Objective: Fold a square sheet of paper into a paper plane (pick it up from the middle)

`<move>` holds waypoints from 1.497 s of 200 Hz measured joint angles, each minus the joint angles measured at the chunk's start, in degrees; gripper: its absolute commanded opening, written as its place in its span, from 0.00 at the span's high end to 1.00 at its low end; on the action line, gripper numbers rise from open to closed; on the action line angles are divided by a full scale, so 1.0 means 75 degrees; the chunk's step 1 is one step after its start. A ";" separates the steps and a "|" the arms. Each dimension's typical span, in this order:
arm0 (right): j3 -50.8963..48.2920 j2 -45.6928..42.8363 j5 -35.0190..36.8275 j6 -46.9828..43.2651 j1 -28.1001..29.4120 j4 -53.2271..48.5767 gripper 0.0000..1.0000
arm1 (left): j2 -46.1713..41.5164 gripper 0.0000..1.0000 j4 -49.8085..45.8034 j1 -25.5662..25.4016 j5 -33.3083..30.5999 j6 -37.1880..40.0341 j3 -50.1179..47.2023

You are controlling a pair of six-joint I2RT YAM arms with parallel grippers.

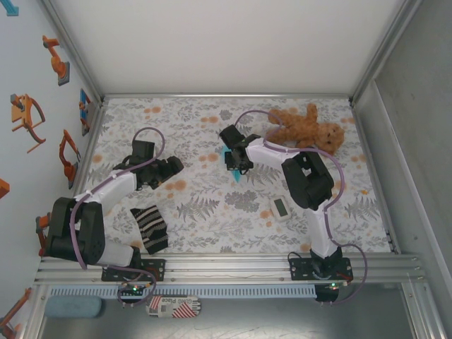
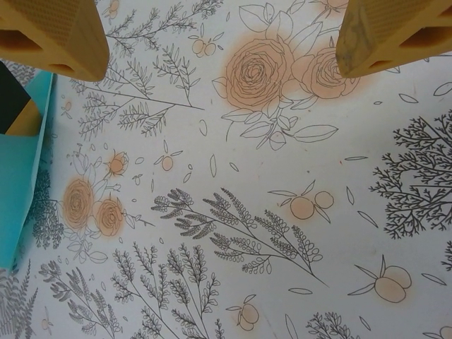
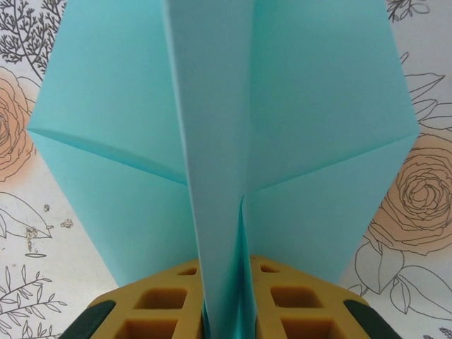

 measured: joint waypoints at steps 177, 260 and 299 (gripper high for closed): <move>0.0463 0.0347 0.0286 -0.0006 0.0000 -0.0015 0.66 | 0.0096 0.05 -0.0026 0.0000 0.0020 0.0050 -0.0015; 0.0603 0.0449 0.0396 -0.0061 0.0000 -0.0017 0.65 | -0.0073 0.01 -0.0271 0.0000 -0.0204 0.0192 -0.0015; 0.0691 0.0469 0.0405 -0.0070 0.0000 -0.0064 0.64 | -0.0160 0.04 -0.0356 0.0000 -0.0254 0.0245 -0.0015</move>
